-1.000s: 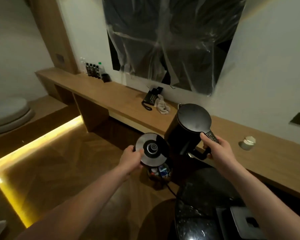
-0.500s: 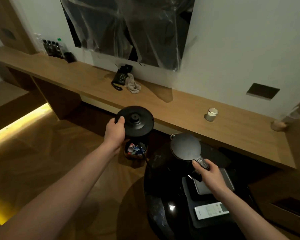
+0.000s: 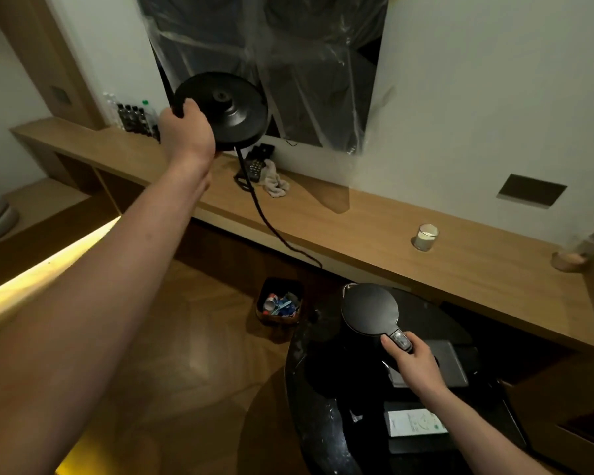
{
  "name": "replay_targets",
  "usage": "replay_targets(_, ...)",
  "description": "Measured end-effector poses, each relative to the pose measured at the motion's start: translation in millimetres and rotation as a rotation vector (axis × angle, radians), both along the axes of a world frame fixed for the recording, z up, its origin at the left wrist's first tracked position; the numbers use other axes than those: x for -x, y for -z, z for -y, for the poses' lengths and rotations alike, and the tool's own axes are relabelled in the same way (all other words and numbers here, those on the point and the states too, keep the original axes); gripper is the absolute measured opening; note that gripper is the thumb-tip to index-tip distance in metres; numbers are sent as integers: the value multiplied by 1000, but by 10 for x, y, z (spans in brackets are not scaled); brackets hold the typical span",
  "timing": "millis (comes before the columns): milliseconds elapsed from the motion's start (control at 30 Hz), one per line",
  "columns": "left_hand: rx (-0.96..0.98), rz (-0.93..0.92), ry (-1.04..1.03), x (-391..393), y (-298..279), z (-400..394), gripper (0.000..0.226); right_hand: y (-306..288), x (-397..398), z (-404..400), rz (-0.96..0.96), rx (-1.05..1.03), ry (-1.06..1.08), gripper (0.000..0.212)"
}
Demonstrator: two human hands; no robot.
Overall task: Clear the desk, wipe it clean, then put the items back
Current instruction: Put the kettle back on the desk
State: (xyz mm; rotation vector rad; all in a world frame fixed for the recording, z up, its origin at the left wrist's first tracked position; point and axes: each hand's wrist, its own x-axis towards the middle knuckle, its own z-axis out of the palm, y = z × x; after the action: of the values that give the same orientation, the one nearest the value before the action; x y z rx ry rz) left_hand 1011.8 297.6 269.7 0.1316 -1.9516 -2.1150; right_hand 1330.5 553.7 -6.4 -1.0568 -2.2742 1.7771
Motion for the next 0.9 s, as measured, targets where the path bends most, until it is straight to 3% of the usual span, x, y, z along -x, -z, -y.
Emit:
replay_targets(167,128,23,12,91,27,117,38,-186,262,42,-77,21,-36,27)
replay_targets(267,211,28,-31,130,153,267,42,-363,497,113,-120,12,-68,28)
replay_targets(567,193,259,-14,515,471,1499,42,-1096,1444,879,-219,89,-210,34)
replay_targets(900,-148,391,127,1207,556,3101,48,-1536,2772,2268,-290,91,-255,39)
